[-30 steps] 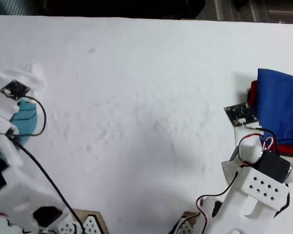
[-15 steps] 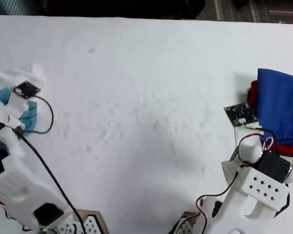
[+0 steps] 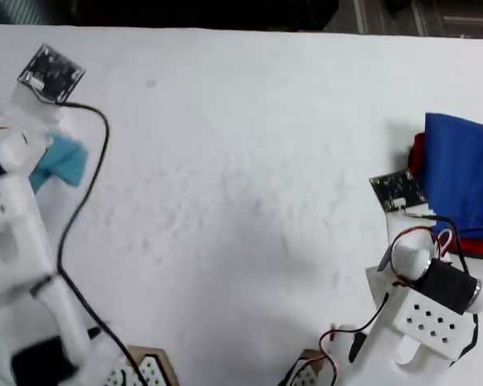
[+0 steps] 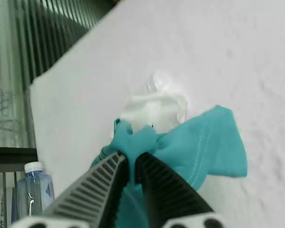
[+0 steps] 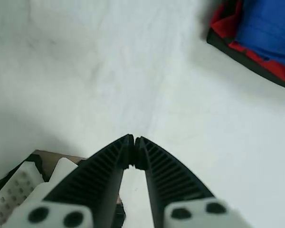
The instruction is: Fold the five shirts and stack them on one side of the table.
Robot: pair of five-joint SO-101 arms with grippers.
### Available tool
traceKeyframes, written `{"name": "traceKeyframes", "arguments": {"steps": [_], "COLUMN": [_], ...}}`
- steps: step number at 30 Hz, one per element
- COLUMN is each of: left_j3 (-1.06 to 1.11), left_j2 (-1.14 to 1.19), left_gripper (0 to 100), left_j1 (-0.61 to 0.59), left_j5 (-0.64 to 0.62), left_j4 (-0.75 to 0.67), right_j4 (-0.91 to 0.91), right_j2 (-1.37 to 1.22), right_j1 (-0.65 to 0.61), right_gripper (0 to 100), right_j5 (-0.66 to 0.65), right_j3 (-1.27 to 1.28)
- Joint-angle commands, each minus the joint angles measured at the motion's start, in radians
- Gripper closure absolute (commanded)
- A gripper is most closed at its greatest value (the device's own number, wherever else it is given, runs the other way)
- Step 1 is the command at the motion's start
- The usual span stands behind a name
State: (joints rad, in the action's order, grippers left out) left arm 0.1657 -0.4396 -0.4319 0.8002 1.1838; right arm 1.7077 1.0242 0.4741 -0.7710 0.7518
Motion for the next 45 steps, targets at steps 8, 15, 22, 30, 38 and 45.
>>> {"name": "traceKeyframes", "arguments": {"steps": [8, 15, 22, 30, 38, 45], "left_j3": [-0.017, -0.025, -0.080, 0.160, 0.338, 0.450], "left_j2": [-0.268, -0.278, -0.271, -0.272, -0.277, -0.269], "left_gripper": [98, 98, 98, 98, 98, 96], "left_j1": [0.346, 0.618, 0.713, 0.432, -0.054, -0.374], "left_j5": [-0.120, -0.120, -0.117, -0.109, 0.130, 0.198], "left_j4": [0.023, 0.109, 0.212, 0.269, 0.226, 0.061], "right_j4": [0.004, 0.004, 0.004, 0.004, 0.004, 0.004], "right_j2": [0.008, 0.008, 0.008, 0.008, 0.007, 0.007], "right_j1": [0.001, 0.002, 0.002, -0.002, -0.005, -0.133], "right_gripper": [98.1, 98.1, 98.1, 98.1, 98.1, 98.1], "right_j5": [0.006, 0.005, 0.003, 0.002, 0.002, 0.009], "right_j3": [-0.006, -0.005, -0.003, -0.003, -0.003, -0.003]}}
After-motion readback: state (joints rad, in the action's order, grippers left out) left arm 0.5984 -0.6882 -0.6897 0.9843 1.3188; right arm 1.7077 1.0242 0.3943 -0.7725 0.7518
